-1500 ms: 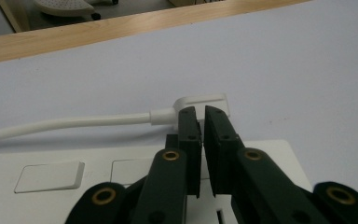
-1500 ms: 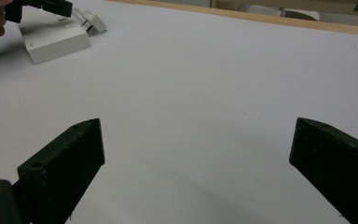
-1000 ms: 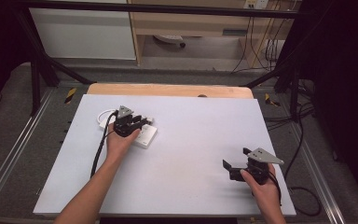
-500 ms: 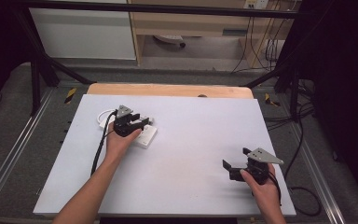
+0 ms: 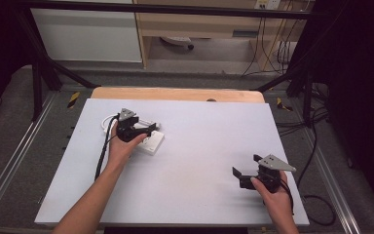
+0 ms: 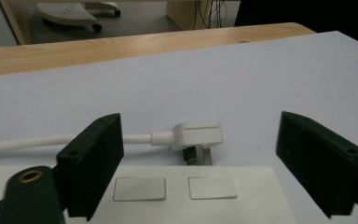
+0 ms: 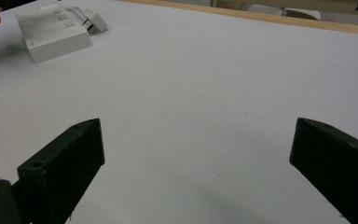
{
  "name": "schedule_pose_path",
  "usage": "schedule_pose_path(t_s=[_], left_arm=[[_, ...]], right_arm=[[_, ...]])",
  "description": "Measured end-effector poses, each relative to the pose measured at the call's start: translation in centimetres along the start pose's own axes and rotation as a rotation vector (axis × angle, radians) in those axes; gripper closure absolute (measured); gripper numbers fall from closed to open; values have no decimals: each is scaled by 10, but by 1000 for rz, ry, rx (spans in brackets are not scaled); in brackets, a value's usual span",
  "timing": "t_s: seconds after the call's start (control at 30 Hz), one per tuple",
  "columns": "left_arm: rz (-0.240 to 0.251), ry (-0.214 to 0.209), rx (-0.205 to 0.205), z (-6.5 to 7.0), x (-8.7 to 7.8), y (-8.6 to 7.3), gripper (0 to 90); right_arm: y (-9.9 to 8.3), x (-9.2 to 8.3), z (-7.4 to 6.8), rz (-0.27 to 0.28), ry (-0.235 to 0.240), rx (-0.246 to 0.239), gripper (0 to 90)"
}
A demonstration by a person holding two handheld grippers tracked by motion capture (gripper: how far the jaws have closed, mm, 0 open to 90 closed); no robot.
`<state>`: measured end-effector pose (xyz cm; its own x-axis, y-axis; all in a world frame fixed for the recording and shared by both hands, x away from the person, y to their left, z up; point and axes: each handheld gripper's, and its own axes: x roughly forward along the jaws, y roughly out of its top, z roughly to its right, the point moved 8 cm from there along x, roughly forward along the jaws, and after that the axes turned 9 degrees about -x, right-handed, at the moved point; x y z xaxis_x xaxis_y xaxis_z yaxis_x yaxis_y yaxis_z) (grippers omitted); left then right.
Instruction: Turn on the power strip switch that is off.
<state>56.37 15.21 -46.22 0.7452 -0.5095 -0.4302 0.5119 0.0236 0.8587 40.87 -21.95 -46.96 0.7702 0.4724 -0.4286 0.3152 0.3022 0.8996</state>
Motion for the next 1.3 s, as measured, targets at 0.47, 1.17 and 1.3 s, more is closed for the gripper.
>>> schedule_pose_path(t_s=[0.47, 1.17, 1.3], left_arm=[[2, 7, 56, 9, -10, 8, 119], [26, -11, 64, 19, -31, 19, 122], [27, -11, 57, 18, -37, 21, 122]], right_arm=[[0, 0, 0, 2, -1, -2, 34], [1, -1, 1, 5, -1, 1, 34], [1, -1, 1, 4, -1, 1, 32]])
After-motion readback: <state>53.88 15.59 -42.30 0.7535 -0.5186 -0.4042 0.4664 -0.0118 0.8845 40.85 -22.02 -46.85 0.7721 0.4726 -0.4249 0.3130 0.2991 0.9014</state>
